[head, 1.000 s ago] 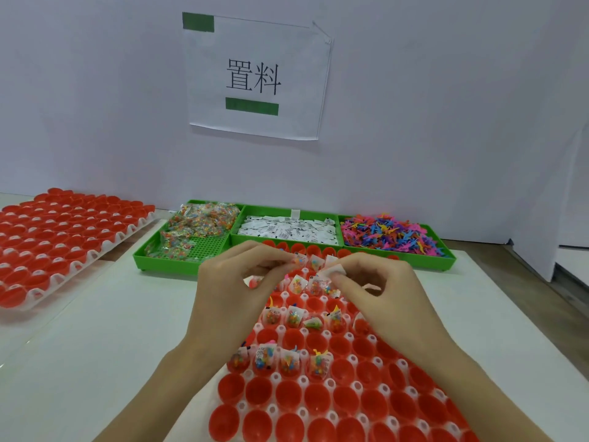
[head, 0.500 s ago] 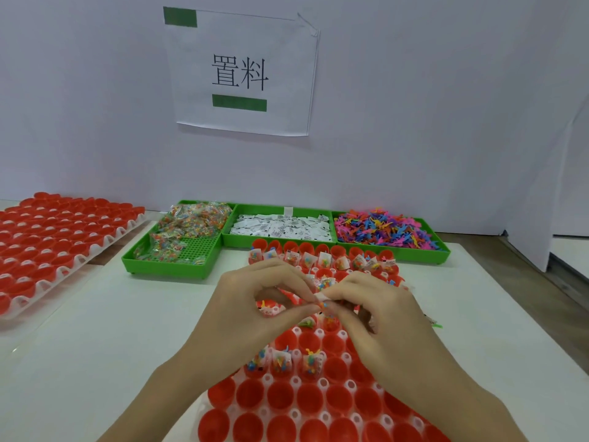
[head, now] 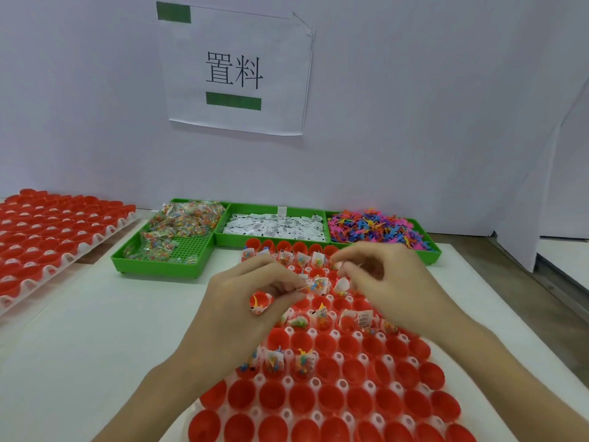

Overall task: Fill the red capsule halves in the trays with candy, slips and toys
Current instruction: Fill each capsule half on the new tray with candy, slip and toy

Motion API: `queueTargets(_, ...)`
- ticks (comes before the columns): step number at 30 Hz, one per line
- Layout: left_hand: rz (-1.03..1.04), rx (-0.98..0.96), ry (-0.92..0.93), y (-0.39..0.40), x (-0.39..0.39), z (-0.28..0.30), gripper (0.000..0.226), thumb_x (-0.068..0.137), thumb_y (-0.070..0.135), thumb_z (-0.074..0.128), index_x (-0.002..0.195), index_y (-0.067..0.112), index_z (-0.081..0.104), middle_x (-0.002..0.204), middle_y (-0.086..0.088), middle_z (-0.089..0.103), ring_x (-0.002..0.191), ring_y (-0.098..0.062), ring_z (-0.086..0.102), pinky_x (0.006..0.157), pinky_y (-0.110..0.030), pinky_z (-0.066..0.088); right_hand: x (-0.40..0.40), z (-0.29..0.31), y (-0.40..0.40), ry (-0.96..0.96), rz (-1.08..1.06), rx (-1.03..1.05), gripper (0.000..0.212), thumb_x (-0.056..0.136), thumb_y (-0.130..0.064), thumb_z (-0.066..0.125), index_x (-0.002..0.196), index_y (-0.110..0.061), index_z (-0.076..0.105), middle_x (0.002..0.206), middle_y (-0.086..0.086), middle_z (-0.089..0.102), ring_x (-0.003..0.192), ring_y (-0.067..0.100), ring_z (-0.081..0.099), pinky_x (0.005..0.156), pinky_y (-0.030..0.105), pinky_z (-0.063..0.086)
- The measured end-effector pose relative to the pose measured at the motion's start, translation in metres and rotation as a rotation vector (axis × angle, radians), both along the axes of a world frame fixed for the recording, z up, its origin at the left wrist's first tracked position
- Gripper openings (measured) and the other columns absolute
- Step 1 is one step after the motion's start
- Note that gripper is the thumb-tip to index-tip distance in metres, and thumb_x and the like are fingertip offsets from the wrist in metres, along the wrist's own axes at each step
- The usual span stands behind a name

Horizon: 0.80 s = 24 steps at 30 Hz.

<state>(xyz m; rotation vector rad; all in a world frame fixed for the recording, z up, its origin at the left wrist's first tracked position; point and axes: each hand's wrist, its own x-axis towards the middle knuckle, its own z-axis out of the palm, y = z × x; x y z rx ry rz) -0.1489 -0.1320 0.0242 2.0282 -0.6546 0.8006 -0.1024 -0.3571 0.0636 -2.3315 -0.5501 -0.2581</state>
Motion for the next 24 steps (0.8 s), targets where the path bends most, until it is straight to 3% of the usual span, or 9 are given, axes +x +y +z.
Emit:
queueTargets(3,0.034,0.022,-0.022,0.004,0.004,-0.003,0.009,0.085,0.013,0.081,0.091,0.018,0.077,0.090,0.011,0.068,0.078,-0.011,0.068,0.072,-0.026,0.057,0.057,-0.004,-0.012,-0.060,-0.129,-0.107,0.018,0.097,-0.017,0.066,0.110,-0.023,0.076,0.090,-0.012,0.075,0.078,-0.002,0.066,0.075,0.007,0.048)
queueTargets(6,0.081,0.033,-0.063,0.008,0.007,-0.004,0.006,0.085,0.015,0.080,0.089,0.017,0.077,0.088,0.008,0.067,0.077,-0.011,0.066,0.071,-0.026,0.055,0.109,-0.013,-0.021,-0.063,-0.213,-0.197,0.023,0.098,-0.015,0.065,0.120,-0.014,0.074,0.112,0.003,0.075,0.098,0.012,0.068,0.093,0.023,0.051)
queueTargets(8,0.104,0.029,-0.085,0.011,0.009,-0.004,0.006,0.085,0.013,0.080,0.089,0.015,0.076,0.087,0.007,0.067,0.077,-0.010,0.065,0.071,-0.026,0.054,0.133,-0.021,-0.026,-0.063,-0.219,-0.250,0.025,0.098,-0.013,0.066,0.121,-0.013,0.073,0.117,0.006,0.074,0.101,0.014,0.068,0.096,0.027,0.051)
queueTargets(14,0.138,-0.004,-0.076,0.017,0.012,-0.004,0.007,0.084,0.011,0.081,0.088,0.015,0.076,0.085,0.007,0.066,0.075,-0.010,0.065,0.071,-0.023,0.054,0.167,-0.038,-0.021,-0.051,-0.123,-0.283,0.025,0.090,-0.021,0.076,0.115,-0.016,0.077,0.105,0.003,0.077,0.081,0.003,0.060,0.082,0.018,0.047)
queueTargets(19,0.134,0.012,-0.065,0.019,0.012,-0.003,0.009,0.084,0.010,0.081,0.088,0.016,0.076,0.086,0.008,0.066,0.077,-0.011,0.066,0.072,-0.021,0.054,0.175,-0.045,-0.010,-0.093,-0.132,-0.329,0.016,0.091,-0.022,0.075,0.103,-0.015,0.081,0.097,0.003,0.078,0.083,0.011,0.067,0.088,0.031,0.057)
queueTargets(24,0.142,0.006,-0.052,0.019,0.012,-0.003,0.010,0.083,0.008,0.082,0.087,0.015,0.076,0.085,0.008,0.066,0.076,-0.010,0.066,0.072,-0.022,0.054,0.177,-0.046,-0.011,-0.124,-0.146,-0.343,0.011,0.092,-0.021,0.074,0.099,-0.015,0.081,0.096,0.002,0.078,0.082,0.010,0.065,0.088,0.033,0.058)
